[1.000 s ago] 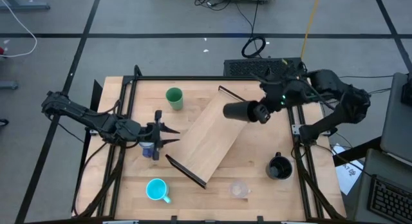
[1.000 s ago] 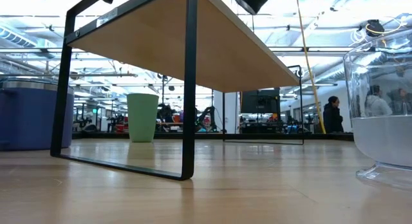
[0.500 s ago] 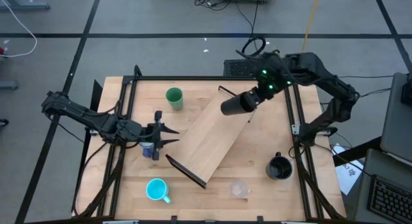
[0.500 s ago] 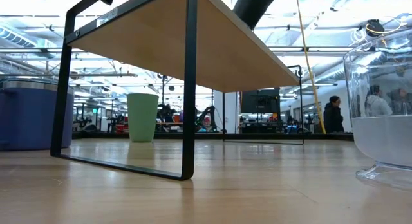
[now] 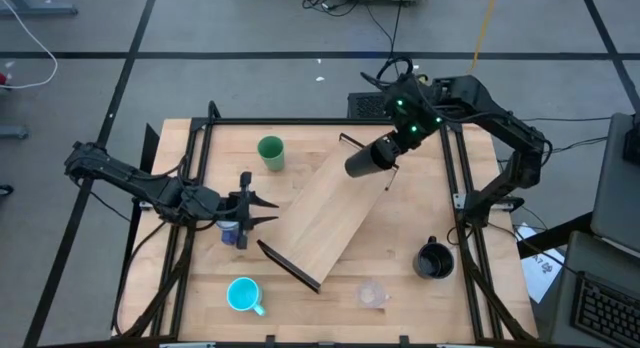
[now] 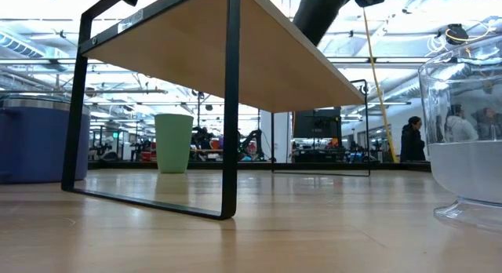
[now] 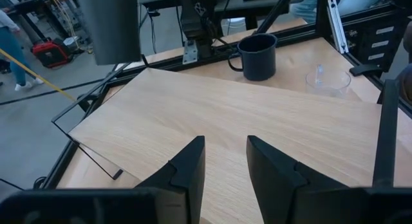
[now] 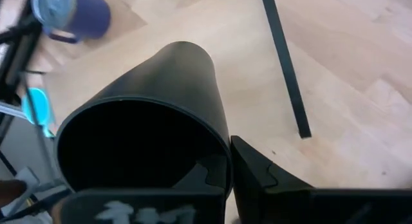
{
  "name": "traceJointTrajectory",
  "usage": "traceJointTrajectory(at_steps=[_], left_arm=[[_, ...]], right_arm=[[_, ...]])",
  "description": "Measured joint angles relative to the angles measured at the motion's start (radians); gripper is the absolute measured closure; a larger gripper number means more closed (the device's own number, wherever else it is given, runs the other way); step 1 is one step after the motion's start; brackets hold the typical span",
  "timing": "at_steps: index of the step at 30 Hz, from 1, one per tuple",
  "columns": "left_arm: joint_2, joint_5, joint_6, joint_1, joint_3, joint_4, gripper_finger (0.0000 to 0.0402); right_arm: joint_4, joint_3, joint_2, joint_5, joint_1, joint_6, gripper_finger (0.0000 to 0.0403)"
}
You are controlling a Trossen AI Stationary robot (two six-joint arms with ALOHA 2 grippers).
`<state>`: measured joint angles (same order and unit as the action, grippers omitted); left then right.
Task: Stack small to large cups/mugs on shelf
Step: Put the black cup on the shelf
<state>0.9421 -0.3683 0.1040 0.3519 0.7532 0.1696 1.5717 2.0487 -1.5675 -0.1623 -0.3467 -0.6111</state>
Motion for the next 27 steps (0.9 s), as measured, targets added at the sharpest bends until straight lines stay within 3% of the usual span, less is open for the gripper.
traceJointTrajectory(at_steps=[6,17,27], left_arm=[[0.000,0.000,0.000,0.000,0.000,0.000,0.0284],[0.000,0.000,0.022,0.000,0.000,-0.019,0.0284],[0.000,0.000,0.025,0.000,0.000,-0.018,0.0284]], right_arm=[[0.001,-0.089,0.031,0.000,0.041,0.063,0.0403],[-0.001,-0.092,0.087,0.085,0.039,0.022,0.0403],[-0.001,-0.092,0.086,0.089,0.041,0.022,0.0403]])
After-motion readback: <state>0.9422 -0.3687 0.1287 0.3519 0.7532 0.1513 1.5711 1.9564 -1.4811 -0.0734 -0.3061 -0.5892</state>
